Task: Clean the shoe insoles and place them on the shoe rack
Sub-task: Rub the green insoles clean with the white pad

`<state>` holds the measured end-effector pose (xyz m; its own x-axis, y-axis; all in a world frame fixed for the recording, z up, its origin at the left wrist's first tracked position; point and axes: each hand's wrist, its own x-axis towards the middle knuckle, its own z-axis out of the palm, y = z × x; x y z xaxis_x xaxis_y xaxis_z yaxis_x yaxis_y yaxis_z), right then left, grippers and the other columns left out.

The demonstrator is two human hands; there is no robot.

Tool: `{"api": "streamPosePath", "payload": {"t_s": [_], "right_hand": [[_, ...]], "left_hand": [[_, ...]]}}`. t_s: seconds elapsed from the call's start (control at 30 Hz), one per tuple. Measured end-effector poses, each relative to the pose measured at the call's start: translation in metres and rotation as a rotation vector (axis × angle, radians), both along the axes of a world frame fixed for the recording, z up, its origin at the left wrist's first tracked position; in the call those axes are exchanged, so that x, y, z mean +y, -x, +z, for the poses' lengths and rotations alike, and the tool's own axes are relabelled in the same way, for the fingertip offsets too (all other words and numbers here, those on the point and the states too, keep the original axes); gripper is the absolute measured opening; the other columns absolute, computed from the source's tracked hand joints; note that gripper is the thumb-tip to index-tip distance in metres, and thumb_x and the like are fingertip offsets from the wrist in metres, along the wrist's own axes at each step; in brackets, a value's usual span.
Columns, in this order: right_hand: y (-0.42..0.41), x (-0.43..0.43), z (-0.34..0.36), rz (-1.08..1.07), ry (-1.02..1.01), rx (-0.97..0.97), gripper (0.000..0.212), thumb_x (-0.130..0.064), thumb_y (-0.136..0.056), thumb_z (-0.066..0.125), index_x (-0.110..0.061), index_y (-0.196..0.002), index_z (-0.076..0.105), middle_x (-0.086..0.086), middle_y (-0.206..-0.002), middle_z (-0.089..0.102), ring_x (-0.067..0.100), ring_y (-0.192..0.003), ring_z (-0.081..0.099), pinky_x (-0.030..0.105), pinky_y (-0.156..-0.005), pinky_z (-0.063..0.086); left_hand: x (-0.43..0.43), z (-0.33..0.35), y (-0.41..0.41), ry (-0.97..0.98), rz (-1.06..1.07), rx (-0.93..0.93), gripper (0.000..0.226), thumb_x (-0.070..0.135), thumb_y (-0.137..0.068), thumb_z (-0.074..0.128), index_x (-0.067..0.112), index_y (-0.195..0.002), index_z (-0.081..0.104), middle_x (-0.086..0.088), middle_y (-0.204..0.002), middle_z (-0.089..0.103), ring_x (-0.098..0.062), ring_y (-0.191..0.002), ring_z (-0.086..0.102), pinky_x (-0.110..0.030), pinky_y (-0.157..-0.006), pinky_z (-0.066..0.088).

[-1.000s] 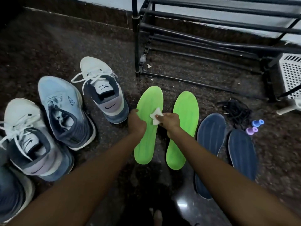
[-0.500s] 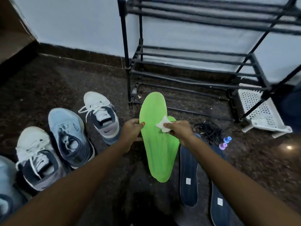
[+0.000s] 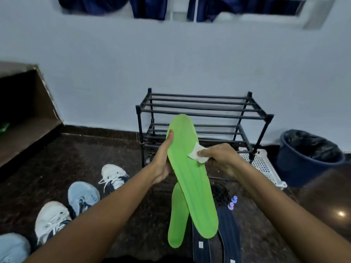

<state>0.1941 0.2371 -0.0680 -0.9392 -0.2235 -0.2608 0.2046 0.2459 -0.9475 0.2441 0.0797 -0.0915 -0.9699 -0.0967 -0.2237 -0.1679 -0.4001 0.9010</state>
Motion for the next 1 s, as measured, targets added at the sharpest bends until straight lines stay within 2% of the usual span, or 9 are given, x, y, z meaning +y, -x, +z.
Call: {"api": "streamPosePath", "payload": {"t_s": [0.1, 0.27, 0.37, 0.5, 0.63, 0.7, 0.8, 0.9, 1.0], "right_hand": [[-0.019, 0.014, 0.03, 0.026, -0.018, 0.024, 0.008, 0.0, -0.073, 0.072, 0.0, -0.07, 0.064, 0.007, -0.065, 0.065, 0.012, -0.053, 0.06, 0.019, -0.049, 0.049], [-0.046, 0.035, 0.054, 0.038, -0.033, 0.044, 0.014, 0.003, -0.072, 0.072, -0.001, -0.061, 0.064, 0.009, -0.06, 0.066, 0.02, -0.059, 0.061, 0.028, -0.065, 0.053], [-0.065, 0.046, 0.058, 0.068, -0.071, 0.068, 0.004, 0.001, -0.074, 0.071, 0.001, -0.075, 0.068, 0.012, -0.072, 0.068, 0.023, -0.071, 0.062, 0.035, -0.08, 0.051], [-0.085, 0.061, 0.064, -0.012, -0.096, 0.275, 0.003, -0.006, -0.079, 0.069, -0.004, -0.08, 0.069, 0.002, -0.064, 0.065, 0.007, -0.055, 0.056, 0.012, -0.052, 0.043], [-0.093, 0.052, 0.072, -0.059, -0.058, 0.515, 0.009, -0.002, -0.083, 0.063, -0.008, -0.085, 0.07, -0.005, -0.068, 0.064, 0.0, -0.051, 0.056, 0.014, -0.049, 0.045], [-0.092, 0.041, 0.073, -0.09, -0.076, 0.622, 0.017, -0.001, -0.084, 0.059, -0.011, -0.091, 0.07, -0.009, -0.069, 0.063, 0.002, -0.053, 0.053, 0.019, -0.05, 0.043], [-0.09, 0.023, 0.071, -0.114, -0.131, 0.739, 0.023, 0.001, -0.084, 0.055, -0.01, -0.099, 0.07, -0.01, -0.072, 0.062, -0.001, -0.049, 0.048, 0.014, -0.046, 0.039], [-0.091, 0.005, 0.06, -0.075, -0.139, 0.784, 0.022, 0.004, -0.086, 0.054, -0.004, -0.1, 0.069, 0.0, -0.093, 0.06, -0.004, -0.069, 0.057, 0.012, -0.064, 0.05], [-0.091, -0.008, 0.049, -0.046, -0.164, 0.791, 0.023, 0.006, -0.085, 0.054, -0.004, -0.097, 0.069, 0.004, -0.098, 0.055, 0.003, -0.081, 0.054, 0.019, -0.077, 0.05]], "left_hand": [[0.017, 0.027, -0.018, -0.155, -0.01, 0.058, 0.063, 0.06, -0.094, 0.026, 0.011, -0.106, 0.065, -0.012, -0.094, 0.073, -0.027, -0.082, 0.071, -0.042, -0.076, 0.054], [0.039, 0.047, -0.042, -0.331, -0.075, 0.145, 0.082, 0.071, -0.083, 0.027, 0.005, -0.116, 0.063, -0.019, -0.106, 0.068, -0.032, -0.09, 0.067, -0.042, -0.078, 0.056], [0.053, 0.048, -0.055, -0.371, -0.108, 0.154, 0.086, 0.074, -0.074, 0.032, 0.004, -0.107, 0.069, -0.02, -0.102, 0.069, -0.033, -0.087, 0.068, -0.042, -0.076, 0.057], [0.064, 0.044, -0.063, -0.374, -0.1, 0.172, 0.083, 0.073, -0.081, 0.023, 0.01, -0.092, 0.077, -0.015, -0.092, 0.073, -0.029, -0.078, 0.071, -0.039, -0.066, 0.059], [0.066, 0.037, -0.063, -0.44, -0.109, 0.169, 0.09, 0.079, -0.073, 0.027, 0.008, -0.112, 0.066, -0.025, -0.109, 0.067, -0.039, -0.092, 0.065, -0.057, -0.086, 0.049], [0.067, 0.032, -0.064, -0.465, -0.118, 0.18, 0.092, 0.079, -0.071, 0.032, 0.006, -0.114, 0.067, -0.027, -0.109, 0.065, -0.039, -0.092, 0.061, -0.057, -0.093, 0.043], [0.066, 0.031, -0.067, -0.498, -0.114, 0.198, 0.079, 0.072, -0.076, 0.039, 0.007, -0.103, 0.074, -0.023, -0.098, 0.068, -0.035, -0.081, 0.063, -0.046, -0.079, 0.053], [0.061, 0.031, -0.07, -0.501, -0.052, 0.199, 0.063, 0.059, -0.088, 0.036, 0.009, -0.098, 0.073, -0.016, -0.086, 0.07, -0.027, -0.071, 0.067, -0.036, -0.064, 0.057], [0.054, 0.032, -0.072, -0.484, -0.005, 0.191, 0.055, 0.051, -0.087, 0.039, 0.011, -0.088, 0.076, -0.013, -0.082, 0.07, -0.025, -0.068, 0.067, -0.033, -0.065, 0.055]]}}
